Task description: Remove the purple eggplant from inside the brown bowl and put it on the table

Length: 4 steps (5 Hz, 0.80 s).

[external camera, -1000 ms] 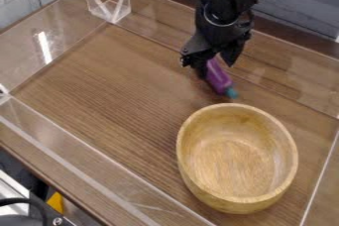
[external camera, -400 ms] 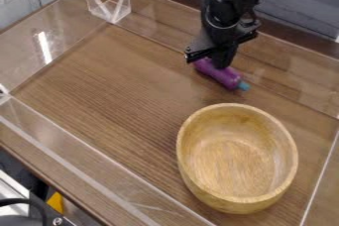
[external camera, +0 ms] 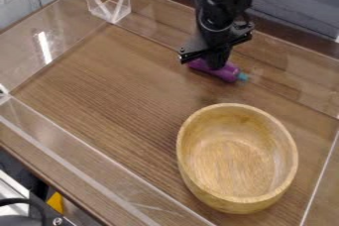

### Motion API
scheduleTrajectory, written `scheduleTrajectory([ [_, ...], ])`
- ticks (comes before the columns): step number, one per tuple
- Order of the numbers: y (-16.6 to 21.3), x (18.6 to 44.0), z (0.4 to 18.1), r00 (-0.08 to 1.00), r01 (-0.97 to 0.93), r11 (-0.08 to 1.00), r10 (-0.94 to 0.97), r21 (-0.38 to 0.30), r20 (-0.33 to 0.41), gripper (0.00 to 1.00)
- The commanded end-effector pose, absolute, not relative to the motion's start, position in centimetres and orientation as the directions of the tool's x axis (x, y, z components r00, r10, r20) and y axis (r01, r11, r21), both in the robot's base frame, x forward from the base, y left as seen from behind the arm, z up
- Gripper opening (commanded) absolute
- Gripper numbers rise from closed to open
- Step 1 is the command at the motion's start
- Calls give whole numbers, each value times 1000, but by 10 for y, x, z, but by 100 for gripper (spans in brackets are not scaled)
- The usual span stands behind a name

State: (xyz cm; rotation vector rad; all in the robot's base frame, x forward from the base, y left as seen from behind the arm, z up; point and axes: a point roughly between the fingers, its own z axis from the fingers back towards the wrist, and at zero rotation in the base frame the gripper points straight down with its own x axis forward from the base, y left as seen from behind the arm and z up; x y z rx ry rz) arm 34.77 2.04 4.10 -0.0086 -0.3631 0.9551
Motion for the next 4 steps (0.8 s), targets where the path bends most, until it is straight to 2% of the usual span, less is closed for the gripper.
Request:
scheduleTrajectory([
  [1,34,344,52,479,-820,548,816,-169,324,0],
  [2,24,344,61,495,-810,563,805,-161,328,0],
  [3,27,346,66,524,-791,592,785,-153,331,100],
  [4,31,347,72,551,-772,619,765,-144,333,0],
])
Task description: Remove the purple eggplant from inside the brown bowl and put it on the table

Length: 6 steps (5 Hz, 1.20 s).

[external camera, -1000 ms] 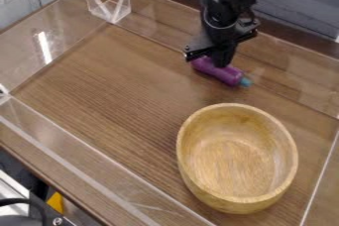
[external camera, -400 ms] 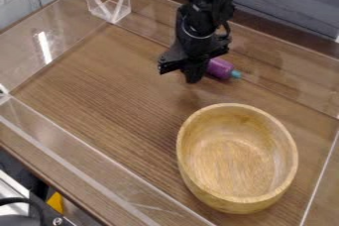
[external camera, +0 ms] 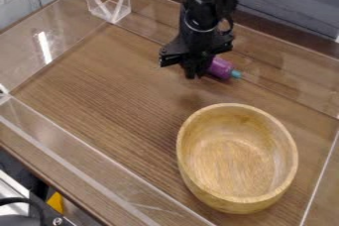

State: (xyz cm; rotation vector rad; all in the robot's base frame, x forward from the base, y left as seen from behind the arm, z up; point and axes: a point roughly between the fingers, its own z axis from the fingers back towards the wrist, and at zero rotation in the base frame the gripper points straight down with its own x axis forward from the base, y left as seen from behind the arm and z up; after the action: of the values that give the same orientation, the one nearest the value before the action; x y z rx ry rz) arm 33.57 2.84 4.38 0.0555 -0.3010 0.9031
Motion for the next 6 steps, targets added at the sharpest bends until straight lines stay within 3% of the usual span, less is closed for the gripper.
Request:
scheduleTrajectory([
  [1,32,339,68,543,-781,609,770,-136,334,100],
  [4,52,329,67,520,-802,585,785,-123,337,100],
  [6,34,322,72,462,-842,525,821,-125,336,100],
])
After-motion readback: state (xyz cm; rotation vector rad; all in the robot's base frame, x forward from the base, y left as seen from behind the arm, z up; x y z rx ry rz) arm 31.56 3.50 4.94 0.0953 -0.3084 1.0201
